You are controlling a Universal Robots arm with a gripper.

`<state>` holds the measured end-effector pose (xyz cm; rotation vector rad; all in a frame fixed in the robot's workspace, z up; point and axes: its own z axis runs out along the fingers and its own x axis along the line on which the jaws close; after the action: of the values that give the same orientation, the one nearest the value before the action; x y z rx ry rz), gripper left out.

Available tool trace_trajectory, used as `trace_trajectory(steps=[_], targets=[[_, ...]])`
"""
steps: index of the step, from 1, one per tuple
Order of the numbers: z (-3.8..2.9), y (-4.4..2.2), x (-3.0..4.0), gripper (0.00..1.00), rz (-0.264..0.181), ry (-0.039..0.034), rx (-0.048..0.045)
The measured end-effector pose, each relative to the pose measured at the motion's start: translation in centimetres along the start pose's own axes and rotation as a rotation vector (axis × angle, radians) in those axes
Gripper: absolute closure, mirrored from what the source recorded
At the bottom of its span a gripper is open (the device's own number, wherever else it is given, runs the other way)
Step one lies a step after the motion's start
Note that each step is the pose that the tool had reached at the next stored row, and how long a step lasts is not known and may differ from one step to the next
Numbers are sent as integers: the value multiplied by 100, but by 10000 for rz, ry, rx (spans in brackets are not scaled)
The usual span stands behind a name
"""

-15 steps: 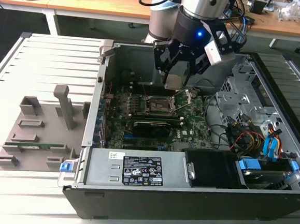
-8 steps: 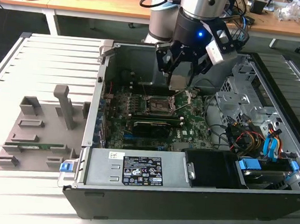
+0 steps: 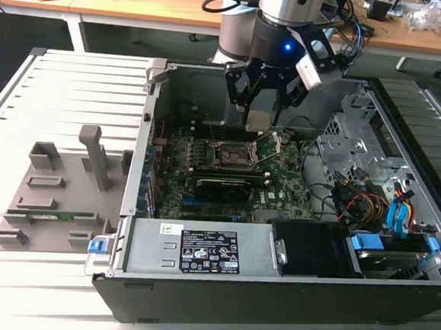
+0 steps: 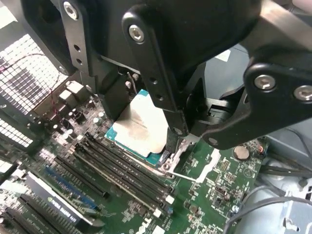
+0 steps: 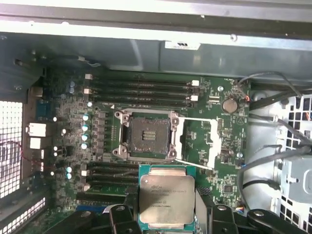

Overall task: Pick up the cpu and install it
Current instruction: 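Pick up the cpu and move it towards the insertion slot, then place the cpu into insertion slot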

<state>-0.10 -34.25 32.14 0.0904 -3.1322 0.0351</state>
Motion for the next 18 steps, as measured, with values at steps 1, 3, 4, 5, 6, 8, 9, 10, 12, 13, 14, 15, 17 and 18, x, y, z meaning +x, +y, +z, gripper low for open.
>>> trace_trajectory(steps=[1,3,4,5,6,8,9,10,12,13,14,15,17,18], targets=[[20,35,6,45,-9,-1,0],[45,62,14,45,-15,-1,0],[46,63,14,45,-16,-1,1],[46,63,14,45,-15,-1,0],[46,63,14,45,-15,0,1],[47,63,14,45,-15,0,0],[47,63,14,45,-15,-1,0],[47,63,14,45,-14,-1,0],[48,63,14,45,-15,-1,0],[48,63,14,45,-15,-1,0],[48,63,14,45,-15,-1,0],[49,63,14,45,-14,-1,0],[50,63,14,45,603,13,-5],[50,63,14,45,835,18,-7]])
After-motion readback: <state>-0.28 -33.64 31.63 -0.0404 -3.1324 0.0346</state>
